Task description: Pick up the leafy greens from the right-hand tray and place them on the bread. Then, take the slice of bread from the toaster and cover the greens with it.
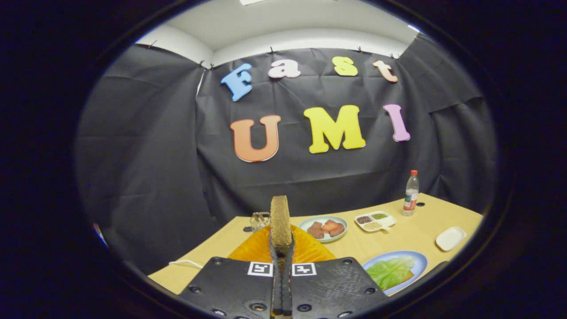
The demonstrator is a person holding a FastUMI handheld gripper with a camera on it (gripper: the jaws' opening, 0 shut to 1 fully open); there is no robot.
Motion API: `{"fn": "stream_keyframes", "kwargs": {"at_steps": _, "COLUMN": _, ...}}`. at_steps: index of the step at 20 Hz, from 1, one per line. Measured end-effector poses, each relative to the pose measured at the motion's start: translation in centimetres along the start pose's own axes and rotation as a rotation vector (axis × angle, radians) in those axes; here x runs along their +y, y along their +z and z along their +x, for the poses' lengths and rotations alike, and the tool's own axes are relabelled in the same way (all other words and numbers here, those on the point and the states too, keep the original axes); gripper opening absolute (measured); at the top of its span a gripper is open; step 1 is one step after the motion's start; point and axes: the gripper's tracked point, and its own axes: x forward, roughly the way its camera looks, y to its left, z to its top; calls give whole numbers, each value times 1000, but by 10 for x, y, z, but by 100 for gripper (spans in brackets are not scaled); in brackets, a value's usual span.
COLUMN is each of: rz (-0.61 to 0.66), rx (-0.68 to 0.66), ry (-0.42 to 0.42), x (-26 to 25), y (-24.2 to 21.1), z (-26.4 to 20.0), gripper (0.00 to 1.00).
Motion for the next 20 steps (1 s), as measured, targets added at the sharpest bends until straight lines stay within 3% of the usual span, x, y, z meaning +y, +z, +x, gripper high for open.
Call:
{"fn": "stream_keyframes", "kwargs": {"at_steps": 6, "rz": 66, "rx": -40, "ry": 27, "x": -30, "y": 34, "z": -37, "gripper": 1}}
{"fn": "stream_keyframes", "kwargs": {"at_steps": 9, "rz": 81, "rx": -38, "ry": -9, "x": -69, "y": 34, "z": -50, "gripper": 1}}
{"fn": "stream_keyframes", "kwargs": {"at_steps": 15, "rz": 80, "rx": 66, "ry": -115, "x": -148, "y": -20, "z": -33, "gripper": 1}}
{"fn": "stream_keyframes", "kwargs": {"at_steps": 20, "rz": 152, "rx": 169, "ry": -144, "x": -188, "y": -77, "z": -17, "gripper": 1}}
